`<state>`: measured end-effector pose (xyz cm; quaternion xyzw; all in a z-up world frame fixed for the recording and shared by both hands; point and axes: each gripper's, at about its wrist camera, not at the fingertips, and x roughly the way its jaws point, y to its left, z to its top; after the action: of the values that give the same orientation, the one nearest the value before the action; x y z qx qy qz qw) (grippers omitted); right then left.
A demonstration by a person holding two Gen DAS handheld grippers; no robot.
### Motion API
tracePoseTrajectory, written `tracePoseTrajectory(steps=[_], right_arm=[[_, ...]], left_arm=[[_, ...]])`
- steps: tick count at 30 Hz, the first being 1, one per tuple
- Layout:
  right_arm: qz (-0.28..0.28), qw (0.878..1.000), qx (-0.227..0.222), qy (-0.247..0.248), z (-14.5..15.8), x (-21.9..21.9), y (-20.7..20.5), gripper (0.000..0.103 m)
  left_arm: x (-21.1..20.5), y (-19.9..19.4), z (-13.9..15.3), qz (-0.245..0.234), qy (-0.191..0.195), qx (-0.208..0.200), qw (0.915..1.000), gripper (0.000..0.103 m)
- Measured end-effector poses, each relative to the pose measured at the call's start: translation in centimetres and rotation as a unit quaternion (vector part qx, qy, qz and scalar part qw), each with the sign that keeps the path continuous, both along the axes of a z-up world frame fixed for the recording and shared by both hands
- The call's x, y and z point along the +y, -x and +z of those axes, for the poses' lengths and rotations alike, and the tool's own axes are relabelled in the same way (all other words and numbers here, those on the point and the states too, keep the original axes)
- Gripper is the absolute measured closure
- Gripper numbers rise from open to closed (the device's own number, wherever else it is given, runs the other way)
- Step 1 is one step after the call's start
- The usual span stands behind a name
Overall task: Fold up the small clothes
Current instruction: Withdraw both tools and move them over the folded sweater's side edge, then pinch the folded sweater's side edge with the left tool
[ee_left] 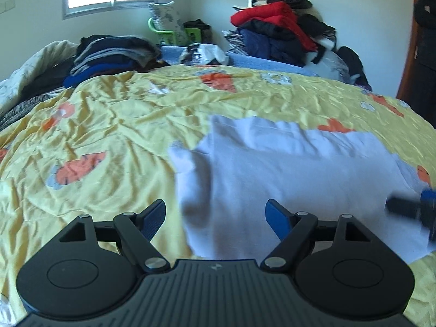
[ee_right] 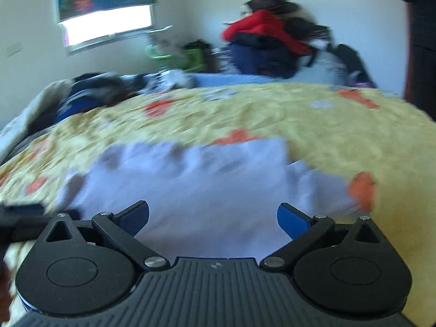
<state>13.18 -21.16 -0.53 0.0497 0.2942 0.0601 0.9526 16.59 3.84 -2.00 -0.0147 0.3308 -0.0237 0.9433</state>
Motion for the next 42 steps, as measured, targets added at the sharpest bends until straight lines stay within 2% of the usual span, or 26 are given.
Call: tracePoseTrajectory(steps=[3,10,21,26,32,36,42], right_arm=[[0.023,1.000,0.007,-0.006,-0.5,2.3,1.1,0.001],[0.052,0.998,0.006,0.022,-0.9,5.7,3.1,0.001],[0.080,0.995,-0.008,0.060,-1.3,8.1,4.8,0.001],[0.099,0.992,-0.016,0.080,-1.7,9.1,5.5,0.002],[0.134,0.982,-0.037,0.129,-1.9,11.3,6.4,0.003],[0.154,0.970,-0.051,0.179,-2.3,13.3,7.1,0.003],[0.156,0.958,-0.065,0.231,-3.1,15.2,7.5,0.015]], left_arm=[[0.9,0.0,0.3,0.008,-0.003,-0.001,1.0000,0.022],[2.1,-0.6,0.3,0.019,0.003,0.004,0.9998,0.022],[3.2,-1.8,-0.4,0.026,0.009,0.017,0.9995,0.022],[4.0,-2.8,-0.9,0.030,0.016,0.035,0.9988,0.022],[4.6,-3.7,-1.1,0.035,0.026,0.042,0.9981,0.022],[5.2,-4.3,-1.1,0.038,0.045,0.050,0.9970,0.022],[5.2,-5.2,-1.0,0.033,0.046,0.051,0.9971,0.022]])
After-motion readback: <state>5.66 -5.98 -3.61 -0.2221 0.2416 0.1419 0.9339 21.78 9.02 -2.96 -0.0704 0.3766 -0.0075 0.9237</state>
